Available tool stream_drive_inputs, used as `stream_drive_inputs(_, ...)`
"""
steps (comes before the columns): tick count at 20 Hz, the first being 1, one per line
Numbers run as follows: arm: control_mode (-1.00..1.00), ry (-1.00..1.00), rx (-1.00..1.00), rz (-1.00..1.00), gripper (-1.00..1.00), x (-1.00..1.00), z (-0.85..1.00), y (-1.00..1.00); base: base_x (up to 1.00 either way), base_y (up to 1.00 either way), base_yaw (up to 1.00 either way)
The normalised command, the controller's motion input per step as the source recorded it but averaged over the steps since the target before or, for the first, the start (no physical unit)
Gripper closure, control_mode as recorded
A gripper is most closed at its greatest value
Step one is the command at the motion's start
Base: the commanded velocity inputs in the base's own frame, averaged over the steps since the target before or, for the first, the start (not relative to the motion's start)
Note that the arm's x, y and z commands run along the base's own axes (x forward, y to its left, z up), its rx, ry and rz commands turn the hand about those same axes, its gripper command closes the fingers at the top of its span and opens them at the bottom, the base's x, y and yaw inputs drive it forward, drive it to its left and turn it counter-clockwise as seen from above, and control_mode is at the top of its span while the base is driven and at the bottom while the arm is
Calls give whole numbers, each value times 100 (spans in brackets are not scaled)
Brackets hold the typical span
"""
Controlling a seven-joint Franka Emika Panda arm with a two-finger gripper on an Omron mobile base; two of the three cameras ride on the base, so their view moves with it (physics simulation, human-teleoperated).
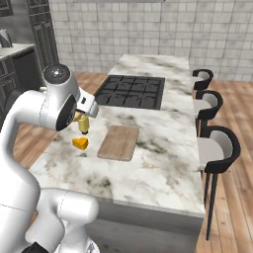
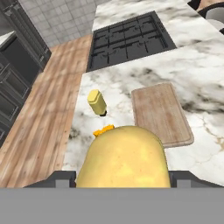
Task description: Retrieve the reheated potato from the microwave, then place the potato, cheese, and condiment on the cutting board.
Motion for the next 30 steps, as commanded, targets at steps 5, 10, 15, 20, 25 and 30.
stream_drive_inputs(5,100,0,0,0,100,0,0,0,0,0,0)
stream_drive_inputs(10,100,0,0,0,100,0,0,0,0,0,0)
stream_drive_inputs(15,100,0,0,0,100,0,0,0,0,0,0)
stream_drive_inputs(20,-100,0,0,0,100,0,0,0,0,0,0)
stream_drive_inputs(25,-100,0,0,0,100,0,0,0,0,0,0)
stream_drive_inputs(30,-100,0,0,0,100,2,-1,0,0,0,0)
